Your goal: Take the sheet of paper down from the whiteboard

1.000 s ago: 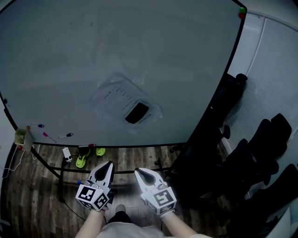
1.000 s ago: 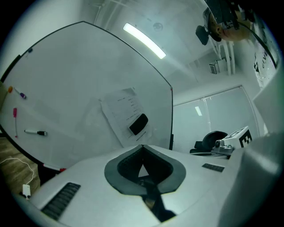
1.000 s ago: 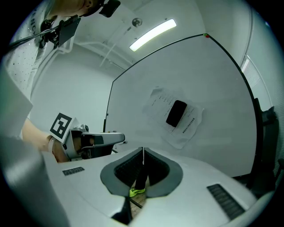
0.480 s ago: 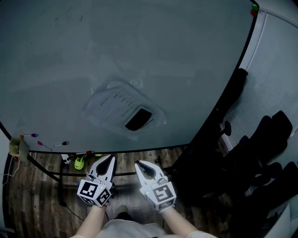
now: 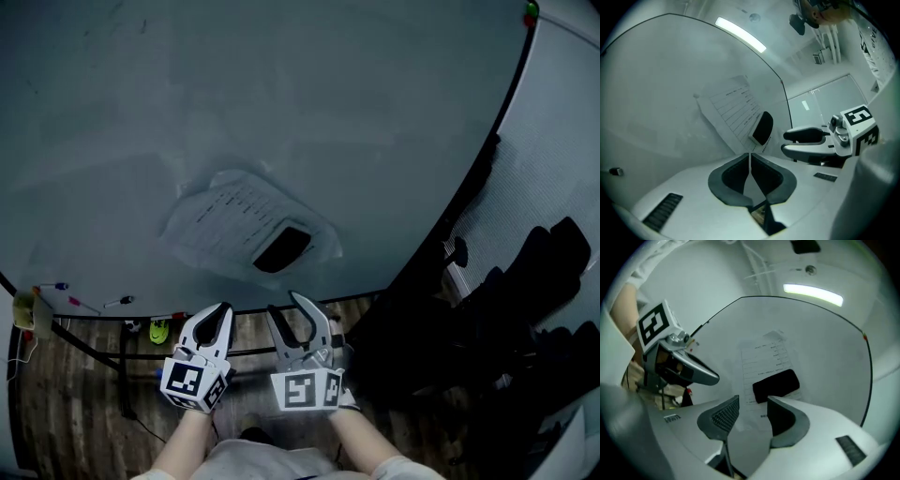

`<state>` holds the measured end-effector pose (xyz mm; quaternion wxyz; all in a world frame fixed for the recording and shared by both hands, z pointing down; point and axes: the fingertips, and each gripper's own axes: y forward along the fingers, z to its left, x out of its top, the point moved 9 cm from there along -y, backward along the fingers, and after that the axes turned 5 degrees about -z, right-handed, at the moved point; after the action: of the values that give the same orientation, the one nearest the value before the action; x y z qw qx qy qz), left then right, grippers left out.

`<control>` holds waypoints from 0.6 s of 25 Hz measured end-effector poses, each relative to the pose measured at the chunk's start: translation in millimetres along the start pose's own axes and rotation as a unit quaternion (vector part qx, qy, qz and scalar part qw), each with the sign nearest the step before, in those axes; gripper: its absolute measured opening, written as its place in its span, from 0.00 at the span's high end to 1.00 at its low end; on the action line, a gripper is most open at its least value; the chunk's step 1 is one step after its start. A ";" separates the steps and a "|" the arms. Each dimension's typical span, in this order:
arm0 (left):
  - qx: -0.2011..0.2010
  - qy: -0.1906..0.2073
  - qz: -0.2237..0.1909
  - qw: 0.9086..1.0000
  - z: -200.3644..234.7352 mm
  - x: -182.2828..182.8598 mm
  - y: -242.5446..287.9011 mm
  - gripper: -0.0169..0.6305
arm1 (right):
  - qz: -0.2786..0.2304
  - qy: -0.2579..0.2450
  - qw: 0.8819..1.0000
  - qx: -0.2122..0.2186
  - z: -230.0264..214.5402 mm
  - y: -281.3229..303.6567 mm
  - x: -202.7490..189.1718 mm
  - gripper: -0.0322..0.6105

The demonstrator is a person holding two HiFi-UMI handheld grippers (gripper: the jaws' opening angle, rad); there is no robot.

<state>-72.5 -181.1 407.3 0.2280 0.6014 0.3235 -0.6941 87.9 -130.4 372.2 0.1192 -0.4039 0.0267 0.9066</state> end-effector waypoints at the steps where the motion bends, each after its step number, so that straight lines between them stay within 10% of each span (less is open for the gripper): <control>1: 0.000 0.002 0.001 1.000 2.7 -1.6 1.3 0.95 | 0.000 -0.039 0.999 -0.008 -2.5 3.0 2.1 0.67; 11: -0.003 -0.008 0.009 1.000 21.1 -13.1 12.0 0.92 | -0.002 -0.145 0.989 -0.035 -17.5 23.0 4.2 0.58; 15: -0.008 -0.011 0.012 1.000 26.2 -16.7 16.2 0.80 | 0.015 -0.285 0.958 -0.022 -16.1 29.9 9.7 0.55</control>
<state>-76.2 -212.4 422.6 0.2445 0.5962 0.3188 -0.6950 86.2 -159.8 352.8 0.0991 -0.1307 -0.0224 0.9862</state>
